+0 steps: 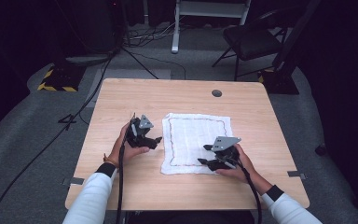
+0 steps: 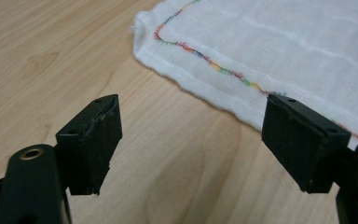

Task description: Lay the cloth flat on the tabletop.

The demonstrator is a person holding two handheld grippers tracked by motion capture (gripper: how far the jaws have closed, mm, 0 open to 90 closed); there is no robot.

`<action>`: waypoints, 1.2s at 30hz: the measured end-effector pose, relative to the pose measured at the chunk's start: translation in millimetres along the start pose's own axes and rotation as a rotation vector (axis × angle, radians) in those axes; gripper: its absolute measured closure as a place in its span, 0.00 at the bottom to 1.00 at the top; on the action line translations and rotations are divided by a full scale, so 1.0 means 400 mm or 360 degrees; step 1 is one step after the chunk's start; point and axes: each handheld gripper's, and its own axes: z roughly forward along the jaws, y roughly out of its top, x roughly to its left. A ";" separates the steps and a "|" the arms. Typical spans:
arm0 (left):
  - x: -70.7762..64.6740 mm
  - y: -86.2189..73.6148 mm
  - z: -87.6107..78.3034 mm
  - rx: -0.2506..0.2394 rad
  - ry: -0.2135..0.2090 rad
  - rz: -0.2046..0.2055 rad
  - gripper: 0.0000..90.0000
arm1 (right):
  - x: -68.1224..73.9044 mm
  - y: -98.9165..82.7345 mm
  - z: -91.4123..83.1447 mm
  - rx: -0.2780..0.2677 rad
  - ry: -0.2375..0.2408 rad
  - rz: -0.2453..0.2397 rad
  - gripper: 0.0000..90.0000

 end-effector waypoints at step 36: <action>0.119 0.120 0.261 0.0080 0.0088 -0.0332 0.24 | 0.152 0.125 0.238 0.0075 0.0299 -0.0159 0.52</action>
